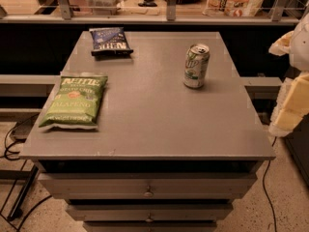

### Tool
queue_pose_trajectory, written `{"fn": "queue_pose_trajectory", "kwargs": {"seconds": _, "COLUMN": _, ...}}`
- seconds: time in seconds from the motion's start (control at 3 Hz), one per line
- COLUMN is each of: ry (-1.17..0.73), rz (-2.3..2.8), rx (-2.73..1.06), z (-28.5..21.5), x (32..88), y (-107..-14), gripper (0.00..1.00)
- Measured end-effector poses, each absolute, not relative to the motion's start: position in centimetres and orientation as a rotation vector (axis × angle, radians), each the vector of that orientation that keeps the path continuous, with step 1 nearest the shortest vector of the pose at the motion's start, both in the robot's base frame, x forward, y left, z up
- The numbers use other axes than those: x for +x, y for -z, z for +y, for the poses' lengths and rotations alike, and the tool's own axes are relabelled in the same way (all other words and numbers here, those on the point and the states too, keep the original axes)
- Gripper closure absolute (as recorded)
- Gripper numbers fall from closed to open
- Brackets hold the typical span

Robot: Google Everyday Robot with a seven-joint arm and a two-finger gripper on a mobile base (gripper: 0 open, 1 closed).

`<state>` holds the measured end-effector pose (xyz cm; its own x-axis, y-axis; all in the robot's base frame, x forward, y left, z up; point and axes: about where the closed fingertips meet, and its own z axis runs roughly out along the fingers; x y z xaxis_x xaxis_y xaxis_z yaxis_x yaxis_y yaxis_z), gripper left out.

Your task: Knock 7up can over

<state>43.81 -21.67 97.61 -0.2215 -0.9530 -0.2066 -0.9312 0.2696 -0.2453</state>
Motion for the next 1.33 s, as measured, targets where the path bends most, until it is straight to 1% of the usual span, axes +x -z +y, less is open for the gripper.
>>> {"fn": "queue_pose_trajectory", "kwargs": {"seconds": 0.33, "ry": 0.101, "rz": 2.219, "rx": -1.716, "z": -21.5, "x": 44.0, "y": -97.8, "gripper": 0.00}}
{"fn": "queue_pose_trajectory", "kwargs": {"seconds": 0.67, "ry": 0.023, "rz": 2.122, "rx": -1.650, "z": -20.5, "x": 45.5, "y": -98.3, "gripper": 0.00}}
{"fn": "queue_pose_trajectory", "kwargs": {"seconds": 1.0, "ry": -0.062, "rz": 1.996, "rx": -1.549, "z": -19.5, "x": 48.8, "y": -99.2, "gripper": 0.00}}
{"fn": "queue_pose_trajectory", "kwargs": {"seconds": 1.33, "ry": -0.063, "rz": 1.993, "rx": -1.553, "z": -19.1, "x": 49.4, "y": -98.6, "gripper": 0.00}}
